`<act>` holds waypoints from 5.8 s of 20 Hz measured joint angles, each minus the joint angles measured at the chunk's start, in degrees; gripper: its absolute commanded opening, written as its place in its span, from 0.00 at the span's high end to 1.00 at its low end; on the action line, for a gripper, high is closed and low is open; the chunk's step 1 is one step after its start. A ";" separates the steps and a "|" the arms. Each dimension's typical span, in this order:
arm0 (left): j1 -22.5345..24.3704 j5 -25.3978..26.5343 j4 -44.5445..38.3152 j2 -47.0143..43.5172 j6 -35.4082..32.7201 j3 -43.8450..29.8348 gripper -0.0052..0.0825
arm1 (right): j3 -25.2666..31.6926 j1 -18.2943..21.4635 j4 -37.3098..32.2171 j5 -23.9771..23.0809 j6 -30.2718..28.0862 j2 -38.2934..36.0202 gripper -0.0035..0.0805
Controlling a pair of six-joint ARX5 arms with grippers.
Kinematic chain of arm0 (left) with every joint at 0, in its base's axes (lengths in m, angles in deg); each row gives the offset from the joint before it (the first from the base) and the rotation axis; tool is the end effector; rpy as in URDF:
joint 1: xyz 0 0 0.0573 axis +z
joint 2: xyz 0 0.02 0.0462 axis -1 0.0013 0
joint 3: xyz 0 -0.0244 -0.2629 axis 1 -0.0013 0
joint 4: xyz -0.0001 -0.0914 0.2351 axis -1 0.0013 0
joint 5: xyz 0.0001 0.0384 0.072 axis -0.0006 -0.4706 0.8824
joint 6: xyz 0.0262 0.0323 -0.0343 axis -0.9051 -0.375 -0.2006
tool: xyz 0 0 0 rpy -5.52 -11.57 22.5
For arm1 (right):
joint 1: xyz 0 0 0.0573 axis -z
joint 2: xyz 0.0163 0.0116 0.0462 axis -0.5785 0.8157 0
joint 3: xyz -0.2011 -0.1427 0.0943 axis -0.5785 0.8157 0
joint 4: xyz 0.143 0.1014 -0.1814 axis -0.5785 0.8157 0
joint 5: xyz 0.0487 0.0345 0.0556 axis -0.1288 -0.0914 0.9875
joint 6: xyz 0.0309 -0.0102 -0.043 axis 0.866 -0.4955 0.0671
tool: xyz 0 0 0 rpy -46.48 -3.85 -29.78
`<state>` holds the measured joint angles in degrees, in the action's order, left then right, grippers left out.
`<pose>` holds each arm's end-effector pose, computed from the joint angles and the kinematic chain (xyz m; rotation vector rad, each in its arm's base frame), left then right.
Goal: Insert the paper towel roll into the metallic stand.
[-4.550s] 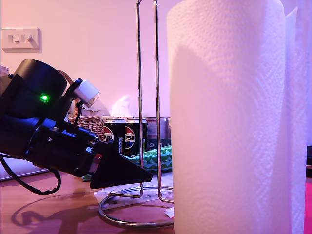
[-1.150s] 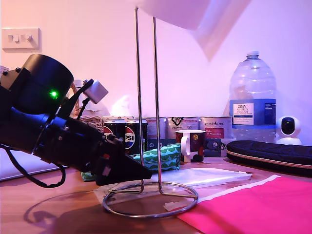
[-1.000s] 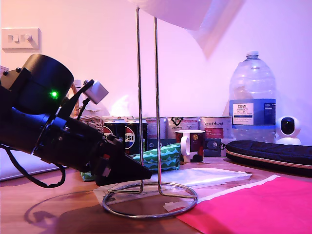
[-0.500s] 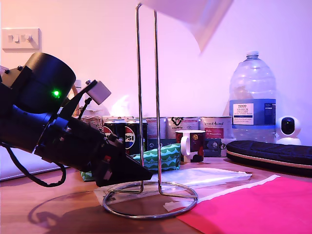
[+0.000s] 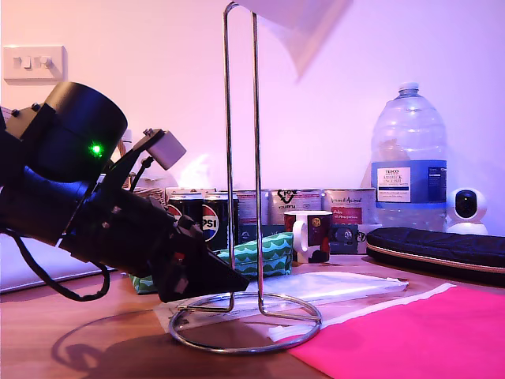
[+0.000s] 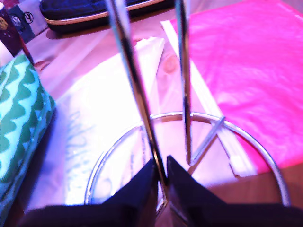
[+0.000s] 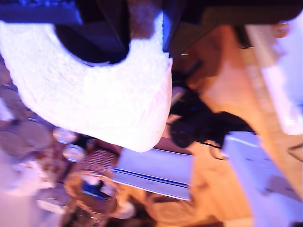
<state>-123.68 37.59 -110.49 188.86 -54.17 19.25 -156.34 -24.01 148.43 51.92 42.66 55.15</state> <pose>0.2396 -0.1761 0.0965 0.3843 0.3524 -1.1363 0.0953 0.1479 0.5076 -0.5973 0.4716 0.8406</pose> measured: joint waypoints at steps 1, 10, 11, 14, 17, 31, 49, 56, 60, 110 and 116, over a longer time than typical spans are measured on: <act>0.00 -0.85 1.46 -0.83 -0.04 -0.02 0.97 | 0.00 0.00 0.00 -1.25 -0.02 -0.15 0.97; 0.00 -1.31 11.10 -10.08 -0.68 -1.38 0.97 | 0.00 0.00 0.00 -5.53 -1.11 -4.90 0.97; 0.00 -1.29 11.96 -11.74 -0.68 -1.40 0.97 | 0.00 0.00 0.00 -5.66 -1.11 -5.18 0.97; 0.00 -0.79 15.15 -16.46 -0.74 -1.42 0.97 | 0.00 0.00 0.00 -5.64 -1.11 -5.86 0.97; 0.00 4.26 18.34 -20.35 -2.51 -1.42 0.97 | 0.00 0.00 -0.02 -5.38 -0.72 -7.13 0.97; 2.27 24.94 20.83 -21.90 -10.34 -1.42 0.97 | 0.13 0.00 0.07 4.92 6.23 -9.46 0.97; 3.85 30.12 17.84 -21.90 -13.16 -1.42 0.97 | 9.09 7.63 0.13 8.48 3.02 -9.33 0.97; 3.10 30.29 17.11 -21.90 -14.38 -1.42 0.97 | 9.31 7.63 0.15 7.76 2.99 -9.05 0.97; 1.49 30.08 17.55 -21.90 -14.67 -1.42 0.97 | 9.31 7.63 0.13 6.36 1.86 -9.05 0.97; 0.09 13.68 21.59 -34.42 -8.96 -2.47 0.97 | 6.86 8.74 -0.24 15.74 9.25 -17.00 0.97; 2.45 13.55 21.55 -34.45 -8.83 -2.49 0.97 | 6.86 9.07 -0.22 15.32 9.03 -16.98 0.97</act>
<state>-121.23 51.14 -88.94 154.41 -63.00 16.75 -149.48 -14.94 148.21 67.24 51.69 38.17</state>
